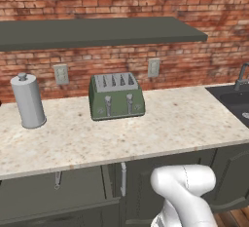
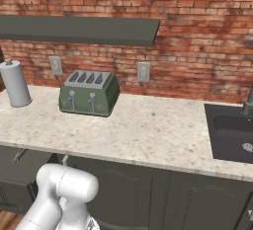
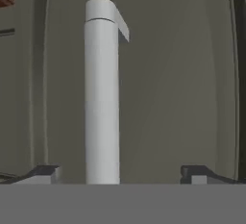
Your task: Take the tongs from the drawer on the left and place them on the dining counter next to the tray containing the hot dog.
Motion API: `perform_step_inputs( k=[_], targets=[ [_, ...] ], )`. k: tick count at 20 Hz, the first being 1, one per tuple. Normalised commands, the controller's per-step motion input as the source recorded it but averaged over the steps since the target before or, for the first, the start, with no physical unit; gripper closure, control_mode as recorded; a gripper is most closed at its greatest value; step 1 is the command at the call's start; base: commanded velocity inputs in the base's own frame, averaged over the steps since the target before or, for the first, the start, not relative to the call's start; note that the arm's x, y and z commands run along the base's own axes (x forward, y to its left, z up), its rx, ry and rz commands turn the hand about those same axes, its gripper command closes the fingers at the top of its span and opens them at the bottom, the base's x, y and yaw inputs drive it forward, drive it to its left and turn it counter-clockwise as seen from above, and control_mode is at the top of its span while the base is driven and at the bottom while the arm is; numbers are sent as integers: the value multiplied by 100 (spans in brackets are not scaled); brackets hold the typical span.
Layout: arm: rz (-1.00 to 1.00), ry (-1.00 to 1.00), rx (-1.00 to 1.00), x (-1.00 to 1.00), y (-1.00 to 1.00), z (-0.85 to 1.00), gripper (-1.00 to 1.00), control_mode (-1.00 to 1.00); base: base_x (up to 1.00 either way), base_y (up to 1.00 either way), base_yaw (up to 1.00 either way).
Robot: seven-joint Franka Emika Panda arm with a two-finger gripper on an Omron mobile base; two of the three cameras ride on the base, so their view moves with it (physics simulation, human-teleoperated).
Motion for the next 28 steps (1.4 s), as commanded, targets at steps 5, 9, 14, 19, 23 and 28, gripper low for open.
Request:
perform_step_inputs(
  k=[5,9,14,19,23,28],
  targets=[
    [0,0,4,-9,0,47,-100,-100,0,0,0],
    [0,0,7,-17,-1,45,-100,-100,0,0,0],
    [0,9,13,-1,-11,47,-100,-100,0,0,0],
    [0,17,17,0,-17,44,-100,-100,0,0,0],
    [0,18,16,0,-17,37,-100,-100,0,0,0],
    [0,19,4,0,-5,17,-100,-100,0,0,0]
  ],
)
